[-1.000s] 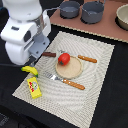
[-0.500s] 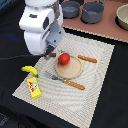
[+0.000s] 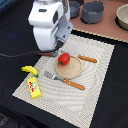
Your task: Interact with the objects in diverse but meaningful ways.
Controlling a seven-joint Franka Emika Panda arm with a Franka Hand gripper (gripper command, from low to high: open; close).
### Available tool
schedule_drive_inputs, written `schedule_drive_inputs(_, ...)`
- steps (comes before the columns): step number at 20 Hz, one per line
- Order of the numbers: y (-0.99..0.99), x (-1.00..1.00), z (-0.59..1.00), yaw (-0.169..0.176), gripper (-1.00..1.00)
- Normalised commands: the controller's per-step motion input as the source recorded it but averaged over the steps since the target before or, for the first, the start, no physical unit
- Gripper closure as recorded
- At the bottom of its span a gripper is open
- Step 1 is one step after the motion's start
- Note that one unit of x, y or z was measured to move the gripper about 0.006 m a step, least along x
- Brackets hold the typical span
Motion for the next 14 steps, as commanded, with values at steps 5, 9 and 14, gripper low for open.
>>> schedule_drive_inputs(5,0.08,0.37,0.0,0.08,-1.0)
schedule_drive_inputs(9,0.03,0.26,0.0,0.116,-1.0)
schedule_drive_inputs(14,0.08,0.14,0.02,0.111,-1.0)
